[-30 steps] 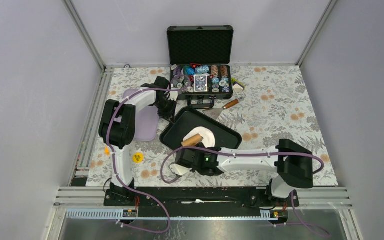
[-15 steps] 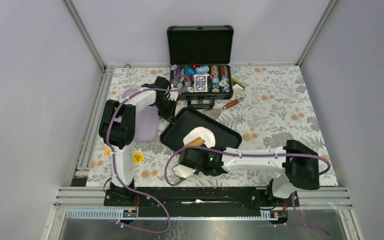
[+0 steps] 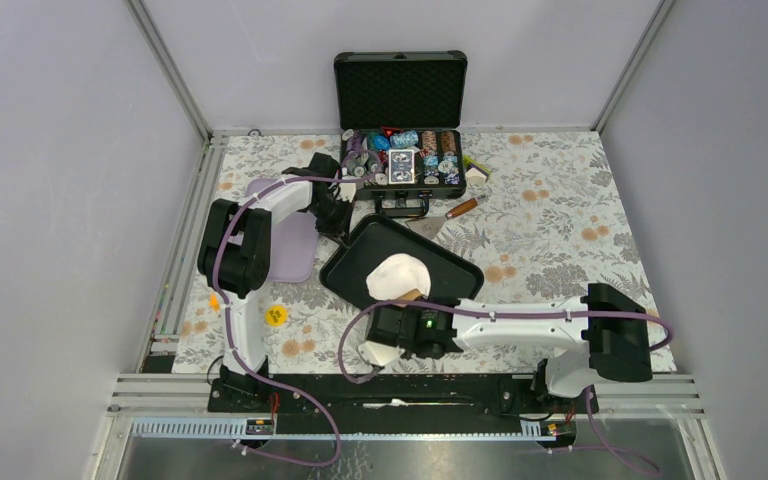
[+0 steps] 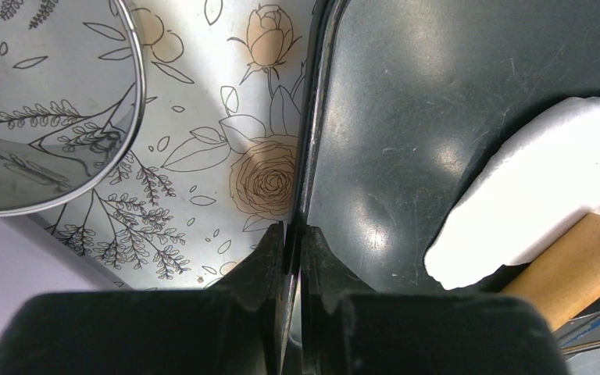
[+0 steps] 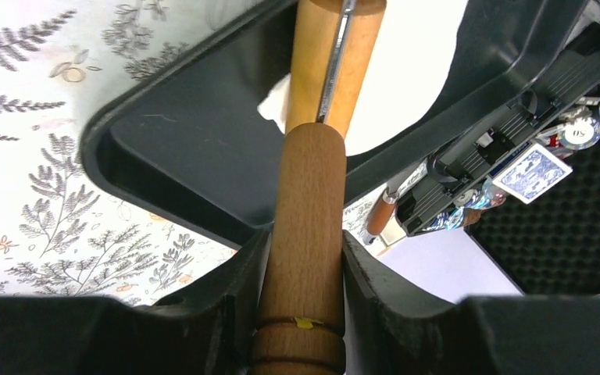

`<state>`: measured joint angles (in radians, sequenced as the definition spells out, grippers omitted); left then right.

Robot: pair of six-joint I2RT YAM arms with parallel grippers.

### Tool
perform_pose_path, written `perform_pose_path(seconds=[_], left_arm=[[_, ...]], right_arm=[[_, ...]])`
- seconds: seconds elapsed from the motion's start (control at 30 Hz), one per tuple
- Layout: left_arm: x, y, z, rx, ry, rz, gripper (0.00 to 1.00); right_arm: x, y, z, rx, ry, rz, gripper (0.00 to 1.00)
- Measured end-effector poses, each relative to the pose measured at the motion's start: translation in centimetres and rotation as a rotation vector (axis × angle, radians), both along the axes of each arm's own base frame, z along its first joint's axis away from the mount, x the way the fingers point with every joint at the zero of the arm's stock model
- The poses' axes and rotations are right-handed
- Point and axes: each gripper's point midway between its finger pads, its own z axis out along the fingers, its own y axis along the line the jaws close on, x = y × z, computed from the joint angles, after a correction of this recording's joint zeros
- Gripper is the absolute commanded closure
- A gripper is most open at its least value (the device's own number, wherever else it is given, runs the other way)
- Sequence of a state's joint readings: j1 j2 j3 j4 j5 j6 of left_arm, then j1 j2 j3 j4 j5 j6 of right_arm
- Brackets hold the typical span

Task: Roll out the dumpling wrappers from the dough

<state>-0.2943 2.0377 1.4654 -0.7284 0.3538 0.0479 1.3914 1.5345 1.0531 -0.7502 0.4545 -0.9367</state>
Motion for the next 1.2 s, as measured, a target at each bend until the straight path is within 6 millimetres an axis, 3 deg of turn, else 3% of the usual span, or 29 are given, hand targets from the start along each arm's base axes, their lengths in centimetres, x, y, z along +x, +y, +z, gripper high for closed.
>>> perform_pose_path(seconds=[0.23,0.37,0.57,0.73,1.1,1.13,1.2], left_arm=[[0.0,0.0,0.0,0.0,0.0,0.0,1.0],[0.0,0.0,0.0,0.0,0.0,0.0,1.0],[0.0,0.0,0.0,0.0,0.0,0.0,1.0],[0.0,0.0,0.0,0.0,0.0,0.0,1.0],[0.0,0.1,0.0,0.001,0.0,0.002,1.0],[0.0,0.1,0.0,0.001,0.0,0.002,0.97],[0.0,0.1,0.0,0.001,0.0,0.003,0.76]], right_arm=[[3.7,-1.0,1.9,0.062,0.006,-0.119,1.0],[4.6,-1.8,2.8,0.082,-0.006,-0.143,1.0],[4.5,-2.5,1.0,0.075,-0.012,-0.146,1.0],[5.3,-1.5,0.3,0.13,-0.06,-0.179,1.0],[10.4,0.9,-0.1,0.258,-0.249,-0.321,1.0],[10.7,0.9,0.1,0.276,-0.239,-0.339,1.0],[11.4,1.0,0.6,0.329,-0.202,-0.392,1.0]])
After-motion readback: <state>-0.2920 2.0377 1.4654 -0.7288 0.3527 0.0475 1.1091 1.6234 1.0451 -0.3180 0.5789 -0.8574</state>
